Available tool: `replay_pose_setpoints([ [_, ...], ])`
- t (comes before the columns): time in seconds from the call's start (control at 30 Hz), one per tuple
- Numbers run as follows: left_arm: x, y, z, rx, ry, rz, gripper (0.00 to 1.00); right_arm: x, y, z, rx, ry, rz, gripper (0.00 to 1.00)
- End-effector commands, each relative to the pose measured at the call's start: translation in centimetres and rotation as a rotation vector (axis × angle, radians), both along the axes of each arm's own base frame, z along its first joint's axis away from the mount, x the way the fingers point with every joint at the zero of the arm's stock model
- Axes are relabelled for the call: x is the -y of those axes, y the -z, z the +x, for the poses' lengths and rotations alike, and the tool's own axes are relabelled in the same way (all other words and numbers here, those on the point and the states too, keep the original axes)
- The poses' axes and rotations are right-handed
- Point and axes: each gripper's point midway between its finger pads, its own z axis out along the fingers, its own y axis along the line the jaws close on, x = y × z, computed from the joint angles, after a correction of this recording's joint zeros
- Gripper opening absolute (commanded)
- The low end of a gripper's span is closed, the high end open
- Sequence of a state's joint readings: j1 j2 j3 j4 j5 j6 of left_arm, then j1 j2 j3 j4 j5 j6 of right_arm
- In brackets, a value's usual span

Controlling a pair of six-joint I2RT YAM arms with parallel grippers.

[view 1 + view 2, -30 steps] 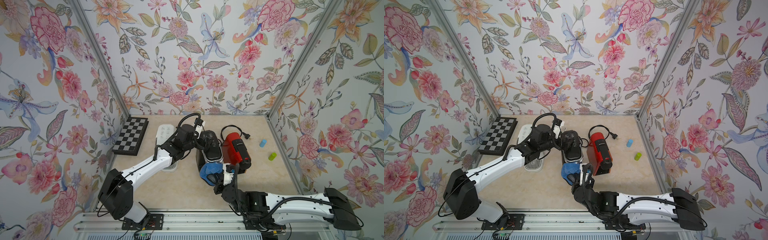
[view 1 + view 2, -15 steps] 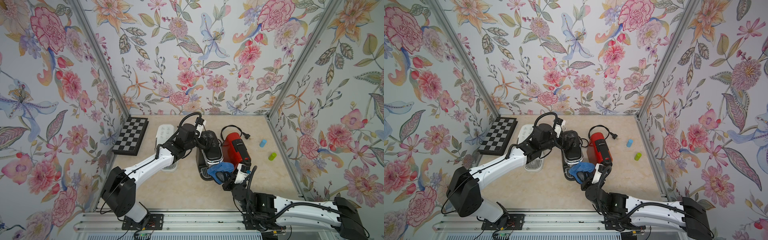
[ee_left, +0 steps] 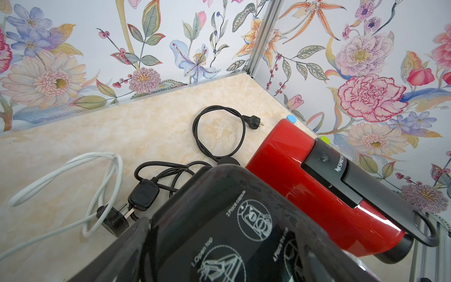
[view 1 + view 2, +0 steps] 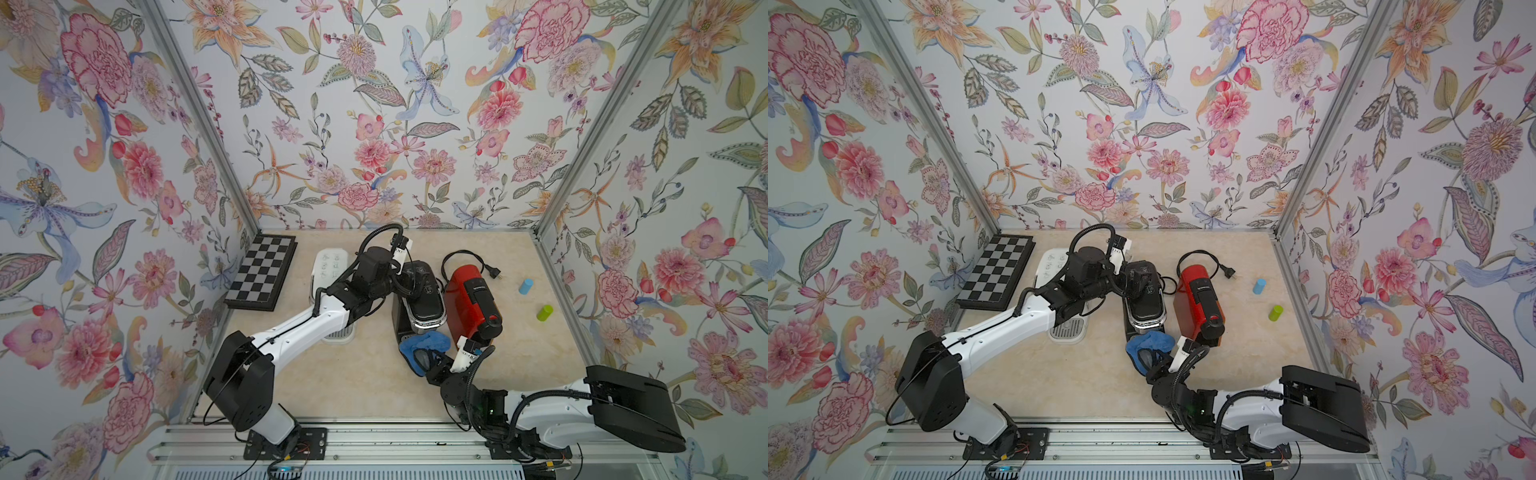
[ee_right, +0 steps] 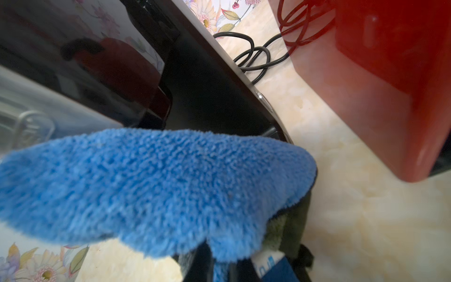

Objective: Wipe the surface of a coffee machine
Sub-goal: Wipe the dirt from the surface of the coffee machine.

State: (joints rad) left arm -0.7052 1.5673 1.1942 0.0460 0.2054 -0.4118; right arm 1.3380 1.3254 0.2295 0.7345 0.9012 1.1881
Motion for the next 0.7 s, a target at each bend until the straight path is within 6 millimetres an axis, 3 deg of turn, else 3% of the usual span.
replay_pose_setpoints([
  [0.0,0.1,5.2,-1.4,-0.136,0.043,0.105,0.93,-1.2,-2.2,0.9,0.03,0.038,0.227,0.0],
  [0.23,0.2,5.5,-1.6,-0.148,0.049,0.098,0.93,-2.4,-1.6,2.0,0.093,0.035,0.358,0.0],
  [0.37,0.3,5.9,-1.6,-0.157,0.052,0.102,0.92,-2.7,0.0,2.9,0.053,0.053,0.402,0.0],
  [0.6,0.4,6.1,-1.6,-0.162,0.056,0.103,0.92,-2.2,-1.1,4.4,0.087,0.039,0.373,0.0],
  [0.67,0.4,6.4,-1.6,-0.166,0.055,0.109,0.92,-3.0,-1.4,4.8,0.089,-0.01,0.37,0.0],
])
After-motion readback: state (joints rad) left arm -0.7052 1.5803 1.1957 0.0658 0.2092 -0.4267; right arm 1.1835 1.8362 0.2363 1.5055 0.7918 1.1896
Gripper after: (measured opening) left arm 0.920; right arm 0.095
